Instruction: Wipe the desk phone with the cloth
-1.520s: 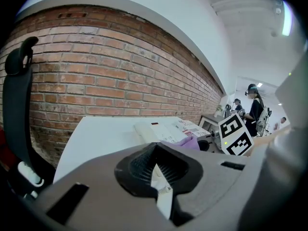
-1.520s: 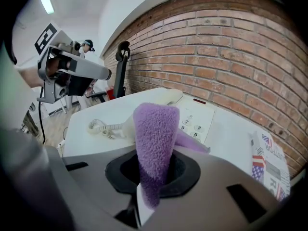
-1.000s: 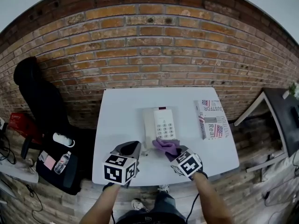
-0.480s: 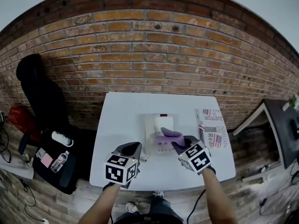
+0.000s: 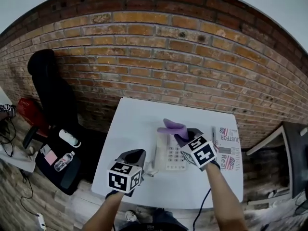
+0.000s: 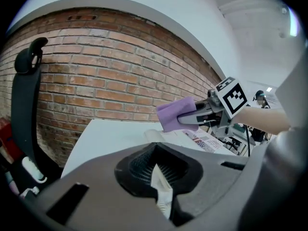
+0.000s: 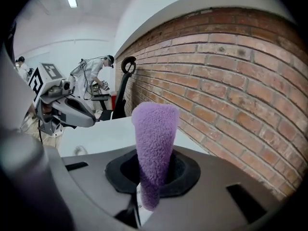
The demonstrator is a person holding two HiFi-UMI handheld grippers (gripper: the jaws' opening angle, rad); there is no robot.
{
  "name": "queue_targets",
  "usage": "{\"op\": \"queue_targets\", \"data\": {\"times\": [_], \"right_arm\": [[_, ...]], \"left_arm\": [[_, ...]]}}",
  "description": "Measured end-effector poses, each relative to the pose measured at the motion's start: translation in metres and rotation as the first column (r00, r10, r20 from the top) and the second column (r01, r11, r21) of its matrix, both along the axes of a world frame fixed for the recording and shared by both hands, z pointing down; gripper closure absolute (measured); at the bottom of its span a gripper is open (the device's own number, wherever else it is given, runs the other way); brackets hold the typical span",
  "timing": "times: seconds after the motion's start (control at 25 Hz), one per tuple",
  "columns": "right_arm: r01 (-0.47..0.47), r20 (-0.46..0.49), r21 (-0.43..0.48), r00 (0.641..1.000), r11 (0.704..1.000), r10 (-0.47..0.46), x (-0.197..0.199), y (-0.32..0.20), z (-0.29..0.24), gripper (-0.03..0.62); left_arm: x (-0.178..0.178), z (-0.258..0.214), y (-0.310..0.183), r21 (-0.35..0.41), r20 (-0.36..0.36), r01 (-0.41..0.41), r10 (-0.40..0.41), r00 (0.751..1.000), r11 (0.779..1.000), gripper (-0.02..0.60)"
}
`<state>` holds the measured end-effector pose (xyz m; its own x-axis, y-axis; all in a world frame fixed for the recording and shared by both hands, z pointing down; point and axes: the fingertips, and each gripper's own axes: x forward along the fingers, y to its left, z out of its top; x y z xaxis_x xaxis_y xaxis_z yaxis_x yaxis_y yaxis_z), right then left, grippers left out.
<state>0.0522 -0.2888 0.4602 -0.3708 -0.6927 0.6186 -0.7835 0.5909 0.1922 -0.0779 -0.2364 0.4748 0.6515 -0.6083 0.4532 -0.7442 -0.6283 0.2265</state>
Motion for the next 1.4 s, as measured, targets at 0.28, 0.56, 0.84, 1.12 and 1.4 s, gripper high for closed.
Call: {"op": "queue_targets", "data": {"times": [0.28, 0.56, 0.84, 1.12, 1.4], "right_arm": [[0.047, -0.067, -0.011, 0.997, 0.999, -0.048, -0.027, -0.053, 0.02, 0.549], [0.129, -0.094, -0.1, 0.986, 0.987, -0.138, -0.051, -0.048, 0.058, 0.549], [0.116, -0.074, -0.09, 0.99, 0.989, -0.123, -0.057, -0.028, 0.058, 0.549], [0.09, -0.052, -0.095, 0.994, 0.991, -0.096, -0.063, -0.003, 0.059, 0.549], [0.057, -0.025, -0.098, 0.998, 0.993, -0.06, -0.069, 0.028, 0.063, 0.549]], "left_arm": [[-0.025, 0.005, -0.012, -0.015, 0.018, 0.099, -0.099, 0.995, 0.995, 0.577], [-0.041, 0.01, -0.016, -0.021, 0.025, 0.144, -0.144, 0.989, 0.989, 0.577], [-0.042, 0.012, -0.01, -0.025, 0.023, 0.117, -0.116, 0.993, 0.993, 0.577], [-0.043, 0.014, 0.005, -0.025, 0.025, 0.071, -0.071, 0.997, 0.997, 0.577], [-0.047, 0.011, 0.022, -0.015, 0.023, 0.022, -0.022, 0.999, 1.0, 0.577]]}}
